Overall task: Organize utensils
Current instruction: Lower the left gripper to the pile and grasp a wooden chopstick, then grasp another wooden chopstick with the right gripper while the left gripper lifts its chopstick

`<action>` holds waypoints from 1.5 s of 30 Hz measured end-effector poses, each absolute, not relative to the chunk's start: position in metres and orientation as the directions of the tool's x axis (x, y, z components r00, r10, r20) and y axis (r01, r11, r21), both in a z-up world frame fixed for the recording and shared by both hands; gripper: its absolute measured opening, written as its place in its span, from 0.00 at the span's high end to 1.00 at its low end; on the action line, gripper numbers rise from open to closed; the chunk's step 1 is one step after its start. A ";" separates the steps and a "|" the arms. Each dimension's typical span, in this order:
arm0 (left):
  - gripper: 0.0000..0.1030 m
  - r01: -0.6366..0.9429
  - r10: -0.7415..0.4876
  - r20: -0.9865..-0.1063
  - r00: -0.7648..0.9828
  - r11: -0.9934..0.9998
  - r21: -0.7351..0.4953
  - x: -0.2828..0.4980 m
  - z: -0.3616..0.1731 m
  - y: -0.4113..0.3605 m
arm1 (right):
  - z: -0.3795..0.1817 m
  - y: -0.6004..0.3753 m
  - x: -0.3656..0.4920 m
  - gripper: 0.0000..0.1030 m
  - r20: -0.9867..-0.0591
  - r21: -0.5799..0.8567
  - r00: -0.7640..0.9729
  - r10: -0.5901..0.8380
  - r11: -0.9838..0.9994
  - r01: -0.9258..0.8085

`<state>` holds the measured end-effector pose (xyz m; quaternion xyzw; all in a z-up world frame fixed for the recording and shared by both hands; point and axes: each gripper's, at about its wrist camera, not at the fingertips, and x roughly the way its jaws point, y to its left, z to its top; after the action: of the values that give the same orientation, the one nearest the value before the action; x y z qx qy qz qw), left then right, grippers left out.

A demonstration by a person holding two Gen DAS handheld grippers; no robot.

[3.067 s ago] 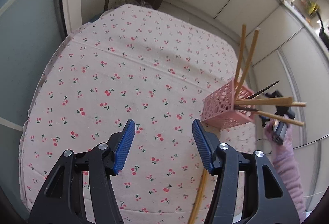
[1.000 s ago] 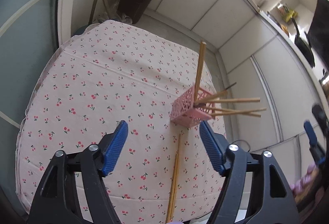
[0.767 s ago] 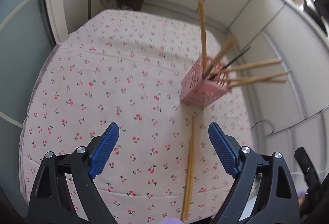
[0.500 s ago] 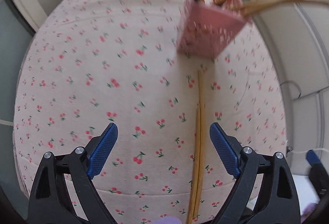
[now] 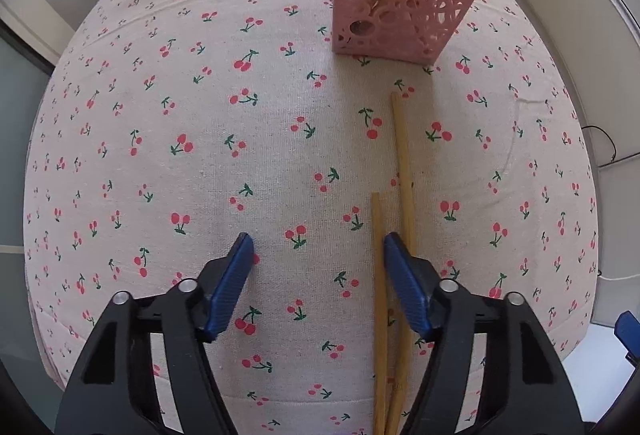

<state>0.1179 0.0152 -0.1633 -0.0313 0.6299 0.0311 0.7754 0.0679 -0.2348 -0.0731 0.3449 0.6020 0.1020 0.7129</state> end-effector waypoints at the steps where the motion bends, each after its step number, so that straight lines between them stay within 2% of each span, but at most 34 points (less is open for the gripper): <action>1: 0.43 -0.081 0.005 -0.979 0.204 0.997 -0.012 0.117 -0.163 0.015 | -0.075 -0.235 0.068 0.07 -0.790 0.613 0.254 0.559 0.741 0.275; 4: 0.48 -0.047 -0.002 -0.978 0.206 0.999 -0.012 0.112 -0.164 0.011 | -0.078 -0.233 0.070 0.07 -0.807 0.590 0.246 0.537 0.758 0.279; 7: 0.61 -0.006 -0.020 -0.977 0.210 1.000 -0.021 0.105 -0.161 -0.001 | -0.084 -0.231 0.072 0.07 -0.824 0.566 0.235 0.516 0.774 0.285; 9: 0.79 0.026 -0.031 -0.977 0.210 0.999 -0.026 0.098 -0.161 -0.006 | -0.089 -0.228 0.075 0.07 -0.840 0.542 0.226 0.494 0.787 0.295; 11: 0.91 0.043 -0.034 -0.977 0.211 0.999 -0.026 0.092 -0.161 -0.007 | -0.094 -0.223 0.080 0.07 -0.850 0.526 0.215 0.481 0.795 0.302; 15: 0.95 -0.030 -0.067 -0.973 0.222 0.997 -0.075 0.084 -0.158 0.021 | -0.104 -0.195 0.097 0.07 -0.883 0.468 0.201 0.425 0.836 0.287; 19: 0.95 -0.108 -0.077 -0.955 0.287 0.988 -0.112 0.082 -0.130 0.070 | -0.116 -0.144 0.119 0.07 -0.932 0.327 0.234 0.278 0.922 0.207; 25: 0.95 -0.165 -0.084 -0.923 0.376 0.974 -0.156 0.078 -0.094 0.107 | -0.126 -0.087 0.134 0.07 -0.932 0.227 0.319 0.172 0.964 0.142; 27: 0.95 -0.171 -0.081 -0.917 0.391 0.972 -0.159 0.077 -0.087 0.113 | -0.135 -0.071 0.139 0.07 -0.940 0.155 0.323 0.105 0.979 0.132; 29: 0.95 -0.172 -0.084 -0.912 0.402 0.971 -0.165 0.084 -0.081 0.112 | -0.150 -0.059 0.142 0.13 -0.951 0.097 0.304 0.055 0.987 0.125; 30: 0.95 -0.170 -0.082 -0.909 0.410 0.972 -0.165 0.082 -0.078 0.108 | -0.150 -0.053 0.141 0.20 -0.944 0.050 0.328 0.012 0.993 0.107; 31: 0.95 -0.167 -0.077 -0.902 0.424 0.973 -0.162 0.081 -0.074 0.112 | -0.149 -0.041 0.139 0.37 -0.933 0.001 0.359 -0.017 0.999 0.050; 33: 0.95 -0.161 -0.075 -0.890 0.450 0.973 -0.163 0.081 -0.065 0.114 | -0.145 -0.027 0.136 0.61 -0.920 -0.046 0.390 -0.034 0.999 -0.021; 34: 0.95 -0.159 -0.077 -0.885 0.460 0.973 -0.168 0.081 -0.062 0.115 | -0.145 -0.024 0.136 0.82 -0.925 -0.005 0.379 0.016 0.999 -0.054; 35: 0.95 -0.158 -0.081 -0.879 0.471 0.972 -0.175 0.080 -0.059 0.116 | -0.144 -0.023 0.135 0.90 -0.924 0.038 0.379 0.061 0.997 -0.068; 40: 0.95 -0.127 -0.096 -0.834 0.544 0.973 -0.195 0.073 -0.042 0.121 | -0.137 -0.053 0.133 0.94 -0.923 0.249 0.290 0.253 0.967 -0.052; 45: 0.95 -0.091 -0.120 -0.788 0.603 0.972 -0.218 0.061 -0.027 0.122 | -0.098 -0.093 0.112 0.94 -0.874 0.329 0.356 0.330 0.942 -0.066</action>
<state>0.0607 0.1223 -0.0273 -0.1189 0.4453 -0.0081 0.8874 0.1122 -0.0933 -0.0982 0.1192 0.5544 0.1215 0.8147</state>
